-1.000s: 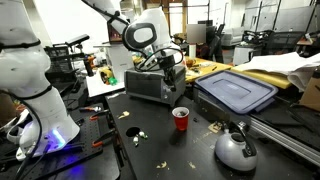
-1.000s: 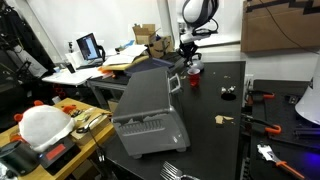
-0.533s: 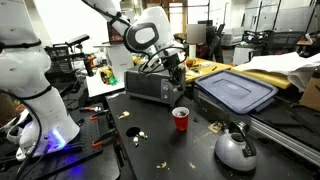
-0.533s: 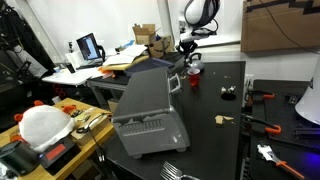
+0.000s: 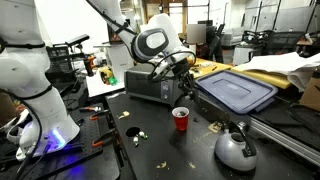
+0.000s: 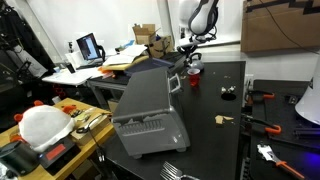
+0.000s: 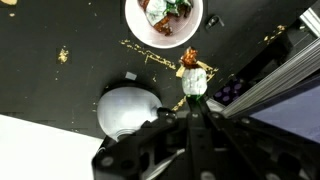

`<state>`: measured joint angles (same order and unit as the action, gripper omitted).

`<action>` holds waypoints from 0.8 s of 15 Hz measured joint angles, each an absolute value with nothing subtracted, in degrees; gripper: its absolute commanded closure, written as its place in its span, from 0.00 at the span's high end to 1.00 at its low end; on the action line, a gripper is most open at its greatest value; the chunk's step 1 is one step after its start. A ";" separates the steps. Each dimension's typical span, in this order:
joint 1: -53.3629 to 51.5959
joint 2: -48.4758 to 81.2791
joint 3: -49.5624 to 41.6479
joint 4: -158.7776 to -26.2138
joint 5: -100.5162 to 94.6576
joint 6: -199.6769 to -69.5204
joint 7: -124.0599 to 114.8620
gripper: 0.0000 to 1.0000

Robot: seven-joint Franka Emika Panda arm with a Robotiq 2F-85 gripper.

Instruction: Put one piece of candy in the red cup.

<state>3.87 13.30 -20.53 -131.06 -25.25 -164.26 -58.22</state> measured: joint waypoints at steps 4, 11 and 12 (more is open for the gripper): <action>1.22 14.64 -24.10 -130.42 -27.21 -164.01 -60.18 0.00; -1.53 14.81 -25.84 -130.43 -29.12 -160.46 -61.11 0.00; -1.65 14.81 -25.84 -130.43 -29.39 -160.03 -61.17 0.00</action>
<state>-1.65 14.81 -25.84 -130.43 -29.39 -160.03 -61.17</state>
